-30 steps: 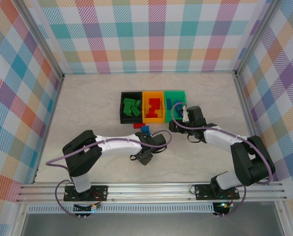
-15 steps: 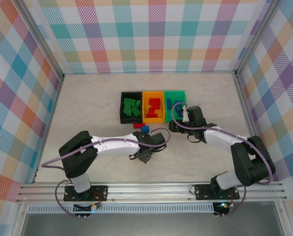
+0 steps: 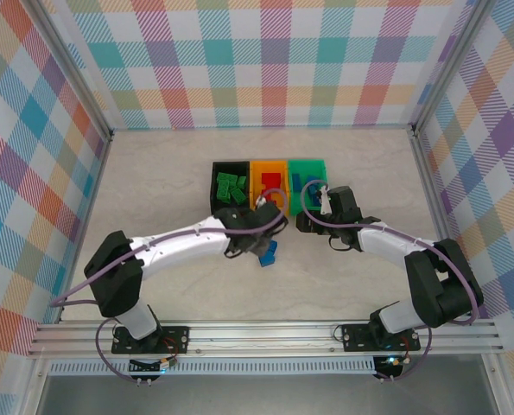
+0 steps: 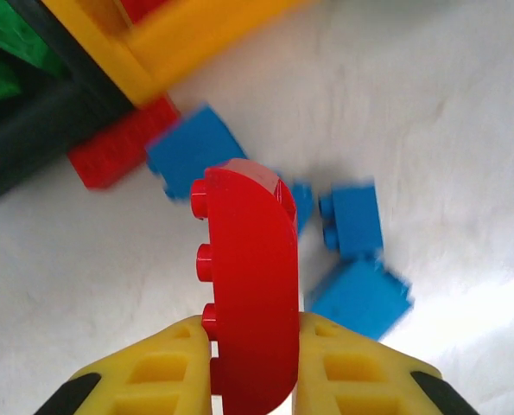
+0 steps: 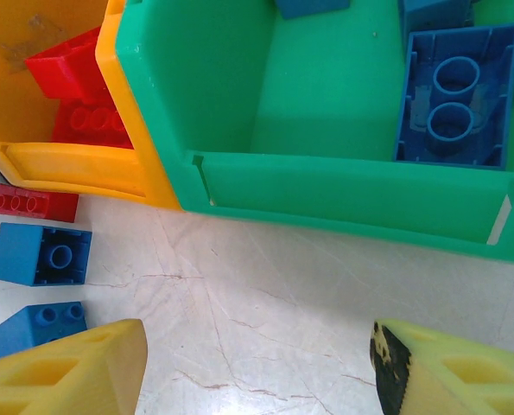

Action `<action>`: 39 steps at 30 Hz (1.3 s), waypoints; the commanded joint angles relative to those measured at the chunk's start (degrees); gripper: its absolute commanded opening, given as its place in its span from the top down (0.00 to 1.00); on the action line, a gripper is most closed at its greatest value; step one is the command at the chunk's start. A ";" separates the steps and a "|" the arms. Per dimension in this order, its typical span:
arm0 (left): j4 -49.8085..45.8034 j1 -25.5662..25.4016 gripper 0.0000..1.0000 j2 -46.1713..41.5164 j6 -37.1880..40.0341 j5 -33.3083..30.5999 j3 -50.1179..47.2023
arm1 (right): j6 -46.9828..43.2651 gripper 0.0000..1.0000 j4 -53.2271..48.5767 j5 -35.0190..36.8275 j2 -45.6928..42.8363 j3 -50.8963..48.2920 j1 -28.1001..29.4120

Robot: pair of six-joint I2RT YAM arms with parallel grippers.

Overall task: Sort the legos into containers by color
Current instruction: Place the lego in the container.

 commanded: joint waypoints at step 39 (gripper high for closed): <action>11.64 11.37 0.37 0.13 -7.25 -0.85 -4.41 | 0.72 0.31 0.71 -1.20 1.04 1.84 0.40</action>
